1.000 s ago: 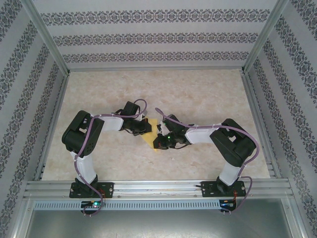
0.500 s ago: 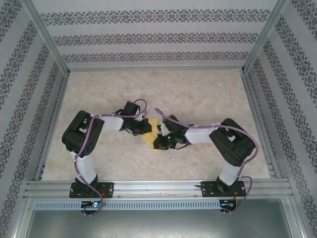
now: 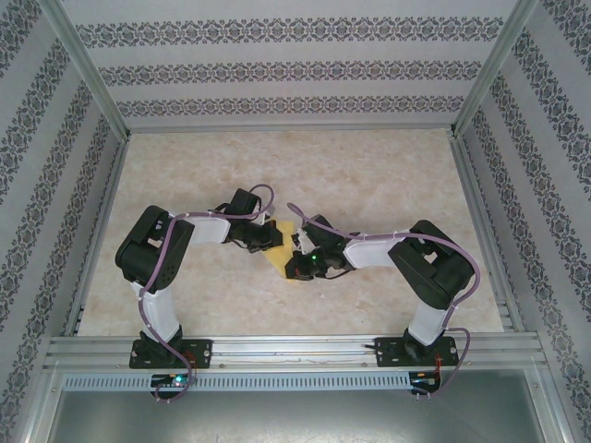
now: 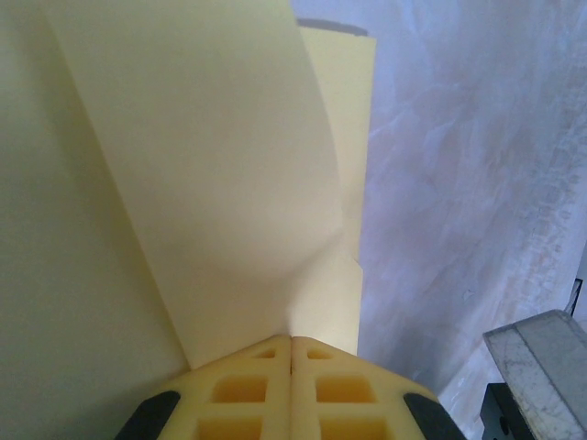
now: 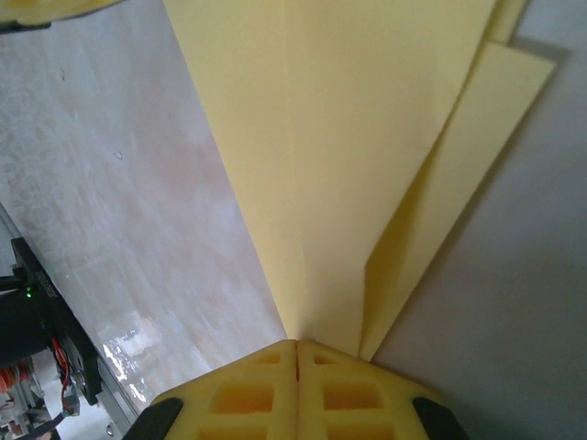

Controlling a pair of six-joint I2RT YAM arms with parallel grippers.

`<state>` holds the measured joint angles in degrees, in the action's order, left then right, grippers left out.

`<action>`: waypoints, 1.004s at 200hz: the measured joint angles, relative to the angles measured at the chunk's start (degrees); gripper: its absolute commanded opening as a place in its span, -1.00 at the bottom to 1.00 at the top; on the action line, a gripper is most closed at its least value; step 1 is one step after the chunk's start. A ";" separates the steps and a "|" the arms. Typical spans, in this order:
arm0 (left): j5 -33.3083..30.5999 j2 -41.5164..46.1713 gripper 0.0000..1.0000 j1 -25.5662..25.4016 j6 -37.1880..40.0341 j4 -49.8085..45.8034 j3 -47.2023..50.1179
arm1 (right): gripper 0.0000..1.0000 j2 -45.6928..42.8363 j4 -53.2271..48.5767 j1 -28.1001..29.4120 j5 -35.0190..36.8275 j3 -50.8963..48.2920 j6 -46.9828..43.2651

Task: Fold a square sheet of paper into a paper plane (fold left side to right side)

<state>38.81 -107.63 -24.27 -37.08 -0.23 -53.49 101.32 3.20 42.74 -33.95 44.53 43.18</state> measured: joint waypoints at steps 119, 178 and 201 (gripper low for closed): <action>-0.98 1.01 -1.00 -0.17 -1.68 2.27 1.86 | -1.00 -11.80 -4.26 -1.44 -2.40 -5.92 -0.20; -6.05 4.07 -1.00 -1.66 -5.62 6.75 6.12 | -1.00 -12.44 -1.90 -3.89 0.07 -4.46 0.07; -6.51 4.20 -1.00 -1.92 -6.45 7.19 6.36 | -1.00 -7.85 -0.39 -3.08 1.42 -1.22 0.11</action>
<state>32.29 -103.44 -26.20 -43.53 6.96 -47.13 93.47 2.81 39.66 -32.53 43.31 43.29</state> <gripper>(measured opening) 0.045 0.043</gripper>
